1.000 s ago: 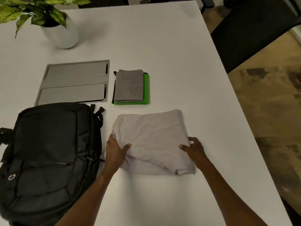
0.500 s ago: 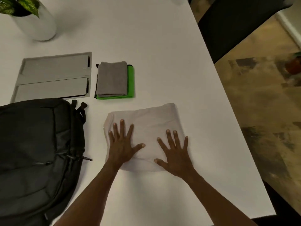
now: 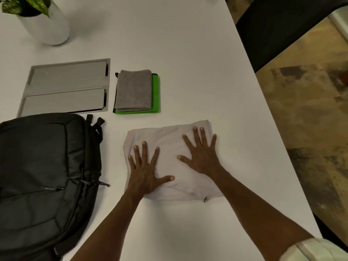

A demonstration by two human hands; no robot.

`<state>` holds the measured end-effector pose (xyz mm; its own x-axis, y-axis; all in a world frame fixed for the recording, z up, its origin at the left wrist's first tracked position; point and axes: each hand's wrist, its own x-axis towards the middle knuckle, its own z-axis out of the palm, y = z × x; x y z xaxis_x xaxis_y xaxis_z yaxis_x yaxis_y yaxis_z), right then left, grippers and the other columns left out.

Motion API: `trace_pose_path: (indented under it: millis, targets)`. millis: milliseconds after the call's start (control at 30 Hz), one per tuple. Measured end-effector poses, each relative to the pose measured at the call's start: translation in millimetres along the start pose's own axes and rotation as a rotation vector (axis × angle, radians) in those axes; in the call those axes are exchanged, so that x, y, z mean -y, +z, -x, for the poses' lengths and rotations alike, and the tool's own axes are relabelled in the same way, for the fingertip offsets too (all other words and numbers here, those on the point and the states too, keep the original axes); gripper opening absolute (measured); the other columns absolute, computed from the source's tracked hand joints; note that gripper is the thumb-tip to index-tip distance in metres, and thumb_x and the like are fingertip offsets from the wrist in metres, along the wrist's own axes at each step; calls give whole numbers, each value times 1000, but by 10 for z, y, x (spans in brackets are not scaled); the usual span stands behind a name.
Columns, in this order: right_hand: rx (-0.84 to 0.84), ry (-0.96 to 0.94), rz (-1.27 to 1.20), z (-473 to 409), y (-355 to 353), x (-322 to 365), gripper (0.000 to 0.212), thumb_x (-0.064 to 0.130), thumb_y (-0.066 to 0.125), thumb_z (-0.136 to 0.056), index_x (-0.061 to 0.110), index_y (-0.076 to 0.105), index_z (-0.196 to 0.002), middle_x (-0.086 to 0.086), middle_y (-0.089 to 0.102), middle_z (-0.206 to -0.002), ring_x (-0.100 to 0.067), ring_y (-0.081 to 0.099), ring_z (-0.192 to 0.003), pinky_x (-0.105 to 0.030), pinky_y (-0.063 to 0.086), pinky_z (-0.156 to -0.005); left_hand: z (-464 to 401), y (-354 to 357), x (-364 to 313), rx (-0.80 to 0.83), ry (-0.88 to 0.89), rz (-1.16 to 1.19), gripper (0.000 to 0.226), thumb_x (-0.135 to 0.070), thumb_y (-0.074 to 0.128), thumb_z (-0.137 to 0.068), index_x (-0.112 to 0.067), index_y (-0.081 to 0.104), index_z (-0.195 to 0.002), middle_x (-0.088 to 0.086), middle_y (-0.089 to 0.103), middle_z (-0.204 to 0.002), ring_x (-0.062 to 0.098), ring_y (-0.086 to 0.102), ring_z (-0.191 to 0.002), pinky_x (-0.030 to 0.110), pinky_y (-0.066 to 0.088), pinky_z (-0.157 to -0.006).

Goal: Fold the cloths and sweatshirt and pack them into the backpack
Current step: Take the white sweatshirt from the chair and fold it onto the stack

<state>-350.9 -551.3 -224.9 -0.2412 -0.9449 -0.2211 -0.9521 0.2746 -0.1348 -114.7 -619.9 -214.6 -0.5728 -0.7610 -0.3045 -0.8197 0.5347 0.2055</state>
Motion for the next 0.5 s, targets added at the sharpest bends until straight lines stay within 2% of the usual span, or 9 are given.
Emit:
trace_pose_path:
  millis: [167,267,400,500]
  targets:
    - [35,103,-29,-232,-33,-275,88,81,22,-86,33,1,-156,-6,-14,-163,-30,-13,-150,-72,4,-110,-13,18,-7,15,-10,-1,121,-100,29,-60,-32,-6,-154,11,-31,-157,37,-32,-141,65,-6,-114]
    - [9,211,-128,-38,-8,-340,88,77,22,-89,27,-6,-156,-8,-14,-163,-30,-8,-150,-65,4,-113,-5,10,0,7,-5,20,121,-99,31,-60,-32,-6,-154,10,-31,-157,37,-32,-142,63,-7,-114]
    - [-7,403,-234,425,98,-415,92,74,16,-91,10,3,-156,-19,3,-162,-33,5,-150,-57,13,-119,-10,-8,-18,25,-9,2,122,-100,30,-60,-32,-10,-154,10,-35,-155,37,-34,-140,64,-8,-114]
    - [-21,437,-344,727,149,-377,100,75,16,-88,0,10,-153,-20,5,-162,-32,5,-150,-48,14,-121,-2,-19,-20,17,-11,-1,125,-101,27,-58,-29,-9,-154,11,-32,-156,38,-32,-141,66,-5,-114]
